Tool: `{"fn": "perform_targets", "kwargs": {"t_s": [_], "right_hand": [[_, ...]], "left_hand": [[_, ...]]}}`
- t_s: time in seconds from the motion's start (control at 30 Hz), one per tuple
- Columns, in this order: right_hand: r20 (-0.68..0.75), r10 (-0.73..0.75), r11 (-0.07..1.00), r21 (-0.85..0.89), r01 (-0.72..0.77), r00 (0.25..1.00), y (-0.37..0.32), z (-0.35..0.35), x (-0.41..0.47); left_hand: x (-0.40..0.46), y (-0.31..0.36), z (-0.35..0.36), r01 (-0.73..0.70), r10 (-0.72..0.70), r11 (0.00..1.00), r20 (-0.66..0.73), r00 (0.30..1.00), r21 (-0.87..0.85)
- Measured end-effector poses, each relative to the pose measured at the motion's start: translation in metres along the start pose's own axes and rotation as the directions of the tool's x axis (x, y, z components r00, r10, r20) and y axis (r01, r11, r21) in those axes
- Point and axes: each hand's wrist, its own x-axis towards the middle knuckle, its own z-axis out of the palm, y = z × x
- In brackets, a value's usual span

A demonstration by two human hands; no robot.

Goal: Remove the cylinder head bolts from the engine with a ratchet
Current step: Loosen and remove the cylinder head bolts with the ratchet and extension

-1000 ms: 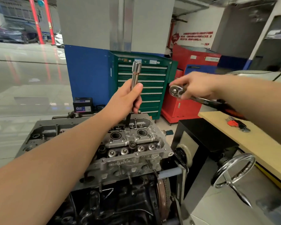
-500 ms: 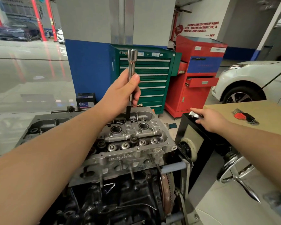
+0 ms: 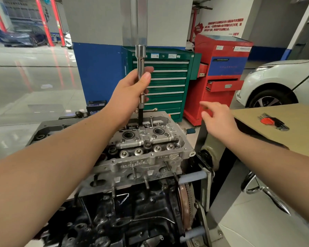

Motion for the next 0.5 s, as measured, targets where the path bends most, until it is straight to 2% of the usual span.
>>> {"fn": "perform_targets", "kwargs": {"t_s": [0.03, 0.07, 0.1, 0.13, 0.17, 0.23, 0.37, 0.5], "right_hand": [[0.0, -0.004, 0.977, 0.213, 0.004, 1.0, -0.03, -0.001, 0.001], [0.072, -0.015, 0.908, 0.418, -0.016, 0.997, -0.062, -0.002, 0.002], [0.19, -0.06, 0.814, 0.577, -0.062, 0.98, -0.092, 0.0, 0.002], [0.301, -0.124, 0.736, 0.667, -0.115, 0.946, -0.118, 0.005, 0.0], [0.361, -0.184, 0.69, 0.709, -0.142, 0.914, -0.139, 0.011, -0.002], [0.331, -0.224, 0.661, 0.743, -0.106, 0.917, -0.167, 0.026, -0.006], [0.202, -0.107, 0.594, 0.798, -0.1, 0.973, -0.177, 0.042, -0.009], [0.092, 0.008, 0.666, 0.742, -0.074, 0.996, -0.18, 0.05, -0.011]], "left_hand": [[0.001, 0.002, -0.001, 0.01, -0.01, 1.0, -0.009, 1.0, 0.0], [0.002, 0.004, -0.001, 0.013, -0.013, 1.0, -0.01, 1.0, 0.008], [0.003, 0.007, -0.001, 0.013, -0.013, 1.0, -0.005, 1.0, 0.028], [0.004, 0.009, -0.001, 0.013, -0.013, 0.998, 0.005, 1.0, 0.054], [0.005, 0.011, -0.001, 0.014, -0.015, 0.997, 0.016, 1.0, 0.076], [0.005, 0.013, -0.004, 0.015, -0.019, 0.995, 0.031, 0.999, 0.101], [-0.002, 0.008, -0.015, -0.039, 0.039, 0.988, -0.001, 0.999, 0.151], [-0.004, 0.005, -0.017, -0.09, 0.107, 0.988, -0.137, 0.985, 0.129]]}}
